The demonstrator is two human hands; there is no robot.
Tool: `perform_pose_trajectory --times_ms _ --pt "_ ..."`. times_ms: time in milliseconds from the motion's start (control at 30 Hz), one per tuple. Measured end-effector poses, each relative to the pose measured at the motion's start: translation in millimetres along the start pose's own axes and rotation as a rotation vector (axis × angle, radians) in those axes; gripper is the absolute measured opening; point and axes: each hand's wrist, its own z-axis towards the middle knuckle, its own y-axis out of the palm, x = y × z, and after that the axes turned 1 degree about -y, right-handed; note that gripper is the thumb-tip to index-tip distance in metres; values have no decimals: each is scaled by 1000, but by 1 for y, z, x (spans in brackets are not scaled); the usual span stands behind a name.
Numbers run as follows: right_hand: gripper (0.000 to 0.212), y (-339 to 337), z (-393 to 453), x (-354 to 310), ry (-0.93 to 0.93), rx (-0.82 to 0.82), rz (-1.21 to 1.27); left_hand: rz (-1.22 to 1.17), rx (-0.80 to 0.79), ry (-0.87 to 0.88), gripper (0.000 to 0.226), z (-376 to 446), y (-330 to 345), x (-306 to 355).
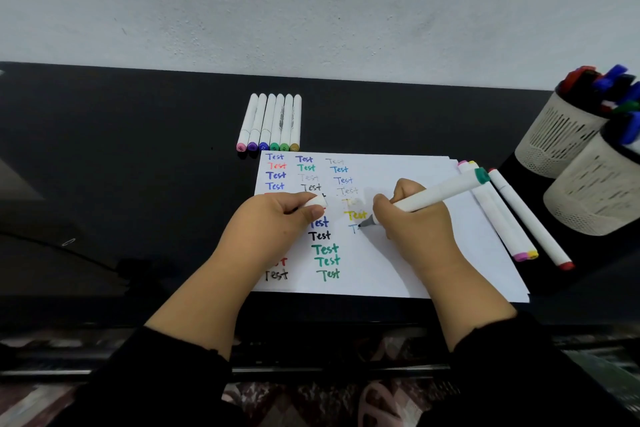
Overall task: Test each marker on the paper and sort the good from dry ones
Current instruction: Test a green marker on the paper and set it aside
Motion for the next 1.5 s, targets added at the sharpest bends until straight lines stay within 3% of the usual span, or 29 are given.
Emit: perform_pose_trajectory --times_ms 1100,1300,1500 --pt "41 -2 1 1 17 28 61 -19 0 -6 30 2 3 -2" --pt "40 -7 5 2 111 61 264 76 -26 76 28 -3 4 -3" --pt "40 -14 5 -8 87 -45 483 43 -158 138 22 -9 11 1"
